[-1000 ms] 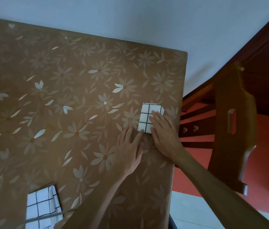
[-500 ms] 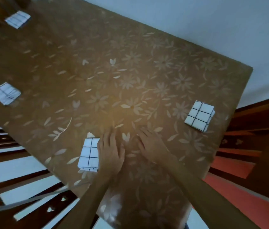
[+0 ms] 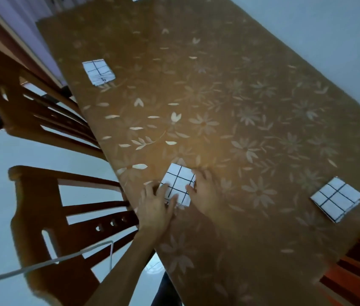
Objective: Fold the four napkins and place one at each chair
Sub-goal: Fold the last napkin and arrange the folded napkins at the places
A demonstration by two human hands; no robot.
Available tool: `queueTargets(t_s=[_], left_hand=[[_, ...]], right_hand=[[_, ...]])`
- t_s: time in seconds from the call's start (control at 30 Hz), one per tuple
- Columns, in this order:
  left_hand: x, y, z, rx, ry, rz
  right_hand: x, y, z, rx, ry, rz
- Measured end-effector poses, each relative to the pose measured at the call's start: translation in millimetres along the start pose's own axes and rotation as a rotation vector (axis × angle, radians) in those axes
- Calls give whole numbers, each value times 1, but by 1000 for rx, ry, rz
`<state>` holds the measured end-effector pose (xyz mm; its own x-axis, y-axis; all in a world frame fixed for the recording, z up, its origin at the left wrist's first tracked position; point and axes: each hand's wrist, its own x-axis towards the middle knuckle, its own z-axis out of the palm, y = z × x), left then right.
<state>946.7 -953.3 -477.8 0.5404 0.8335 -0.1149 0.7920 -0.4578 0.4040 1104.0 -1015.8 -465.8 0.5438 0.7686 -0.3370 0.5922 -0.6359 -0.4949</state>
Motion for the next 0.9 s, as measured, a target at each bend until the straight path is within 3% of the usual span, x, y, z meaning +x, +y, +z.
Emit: queueTargets(t_s=[0.17,0.5,0.57,0.67,0.77,0.9], left_hand=[[5,-1,-7,-121,-85,-104],[3,-20,-16,-234,-92,-150],[4,-23,-14,-139,-77,-103],[9,-30,-5,90,20,103],[18,-34,-1,215,-18,243],[15,-46,4,328,-162,267]], right_hand=[[20,-20,5,99,-76,-159],[31,-33,10,-40,-65,-380],[30,-30,15,-145,6,-420],[27,-29,23,-303,70,-464],[21,-19,34,-474,44,-603],[15,-3,43,-535,-55,-558]])
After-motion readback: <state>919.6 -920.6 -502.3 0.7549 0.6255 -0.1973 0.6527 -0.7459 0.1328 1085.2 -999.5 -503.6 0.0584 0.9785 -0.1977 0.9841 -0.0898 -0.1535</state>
